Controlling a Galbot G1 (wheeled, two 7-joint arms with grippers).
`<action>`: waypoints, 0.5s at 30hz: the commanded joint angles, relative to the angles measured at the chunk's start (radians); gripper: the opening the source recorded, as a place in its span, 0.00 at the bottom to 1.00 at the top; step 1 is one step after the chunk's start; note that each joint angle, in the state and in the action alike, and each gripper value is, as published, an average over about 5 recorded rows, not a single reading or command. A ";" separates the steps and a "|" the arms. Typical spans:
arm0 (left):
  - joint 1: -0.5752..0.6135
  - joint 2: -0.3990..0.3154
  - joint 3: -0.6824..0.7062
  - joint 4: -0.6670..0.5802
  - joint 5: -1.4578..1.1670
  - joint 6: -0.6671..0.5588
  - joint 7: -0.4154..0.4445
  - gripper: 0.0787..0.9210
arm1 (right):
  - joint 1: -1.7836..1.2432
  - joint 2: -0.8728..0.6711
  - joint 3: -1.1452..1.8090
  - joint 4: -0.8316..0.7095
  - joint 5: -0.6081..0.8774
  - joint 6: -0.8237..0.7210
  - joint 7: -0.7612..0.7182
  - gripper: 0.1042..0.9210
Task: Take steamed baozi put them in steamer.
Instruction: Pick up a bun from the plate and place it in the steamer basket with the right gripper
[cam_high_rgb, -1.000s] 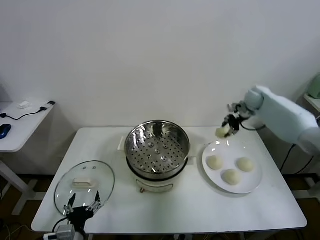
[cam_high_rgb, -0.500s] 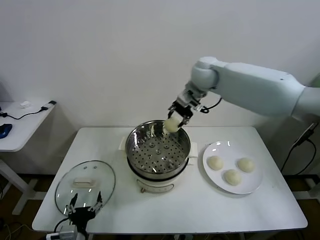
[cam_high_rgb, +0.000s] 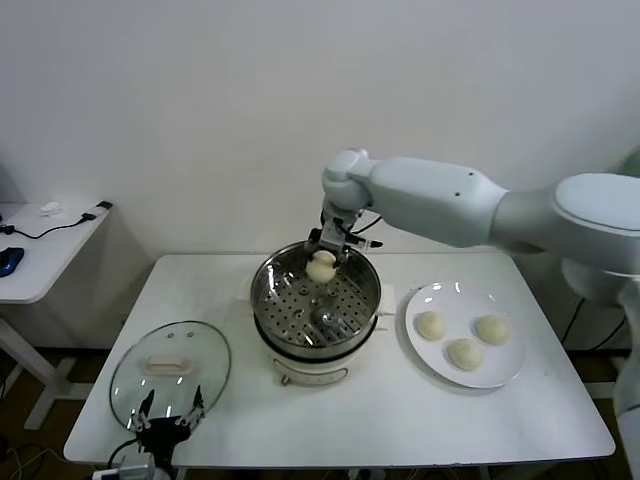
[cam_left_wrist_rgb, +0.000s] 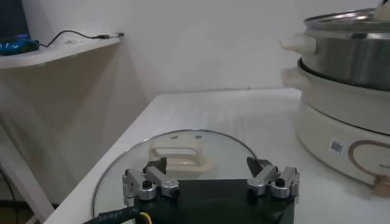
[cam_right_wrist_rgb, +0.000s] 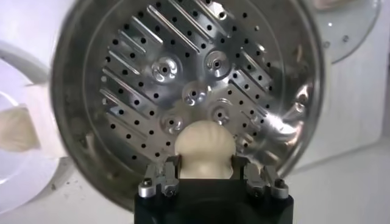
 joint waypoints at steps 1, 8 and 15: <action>-0.005 0.002 0.002 0.005 0.002 -0.001 -0.001 0.88 | -0.092 0.071 0.011 -0.154 -0.100 0.071 0.034 0.57; -0.005 0.005 0.001 0.007 -0.002 -0.002 -0.002 0.88 | -0.106 0.093 0.028 -0.204 -0.089 0.093 0.049 0.57; -0.004 0.004 0.002 0.002 -0.002 -0.001 -0.004 0.88 | -0.054 0.068 0.043 -0.160 0.000 0.108 0.030 0.76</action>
